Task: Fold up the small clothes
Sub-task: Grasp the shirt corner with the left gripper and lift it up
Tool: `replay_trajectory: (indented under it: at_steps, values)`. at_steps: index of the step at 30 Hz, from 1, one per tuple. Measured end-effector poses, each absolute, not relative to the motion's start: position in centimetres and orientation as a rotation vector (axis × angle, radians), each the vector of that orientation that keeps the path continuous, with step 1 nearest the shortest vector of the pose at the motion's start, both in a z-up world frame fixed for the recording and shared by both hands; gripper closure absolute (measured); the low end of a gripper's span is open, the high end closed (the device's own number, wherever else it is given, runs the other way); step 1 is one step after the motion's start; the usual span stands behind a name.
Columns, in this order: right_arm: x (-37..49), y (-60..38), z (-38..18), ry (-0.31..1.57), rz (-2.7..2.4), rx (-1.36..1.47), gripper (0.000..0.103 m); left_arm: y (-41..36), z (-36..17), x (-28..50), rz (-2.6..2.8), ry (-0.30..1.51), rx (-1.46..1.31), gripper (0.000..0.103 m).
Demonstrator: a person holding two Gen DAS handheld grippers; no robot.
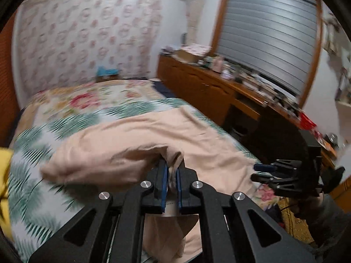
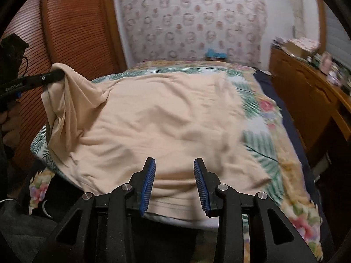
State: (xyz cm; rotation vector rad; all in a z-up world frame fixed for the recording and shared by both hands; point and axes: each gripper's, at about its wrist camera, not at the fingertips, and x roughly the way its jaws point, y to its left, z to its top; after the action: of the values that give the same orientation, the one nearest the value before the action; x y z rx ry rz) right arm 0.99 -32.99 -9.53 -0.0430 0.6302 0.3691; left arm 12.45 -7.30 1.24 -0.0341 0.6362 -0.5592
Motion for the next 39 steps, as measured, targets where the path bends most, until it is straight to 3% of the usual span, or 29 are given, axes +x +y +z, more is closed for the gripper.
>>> replay_trajectory:
  at_steps: [13, 21, 24, 27, 29, 32, 39]
  values:
    - [-1.4, -39.3, -9.8, 0.616, 0.264, 0.048, 0.065, -19.9, 4.9, 13.6, -0.799, 0.649, 0.095, 0.095]
    - [-0.9, -38.8, -10.1, 0.619, 0.267, 0.062, 0.065, -23.2, 2.3, 14.0, -0.788, 0.725, 0.189, 0.094]
    - [-0.6, -38.9, -10.2, 0.623, 0.269, 0.061, 0.065, -22.9, 1.8, 13.8, -0.772, 0.731, 0.2, 0.085]
    - [-0.5, -39.0, -10.2, 0.625, 0.271, 0.06, 0.065, -22.0, 1.6, 13.5, -0.754, 0.713, 0.194, 0.068]
    - [-0.3, -38.9, -10.0, 0.624, 0.275, 0.061, 0.065, -20.6, 1.5, 13.4, -0.746, 0.706, 0.17, 0.049]
    - [0.0, -38.8, -9.9, 0.624, 0.278, 0.055, 0.065, -18.7, 1.4, 13.5, -0.725, 0.708, 0.143, 0.037]
    - [0.5, -38.0, -9.2, 0.604, 0.298, 0.042, 0.065, -14.4, -0.1, 13.2, -0.618, 0.693, 0.132, 0.028]
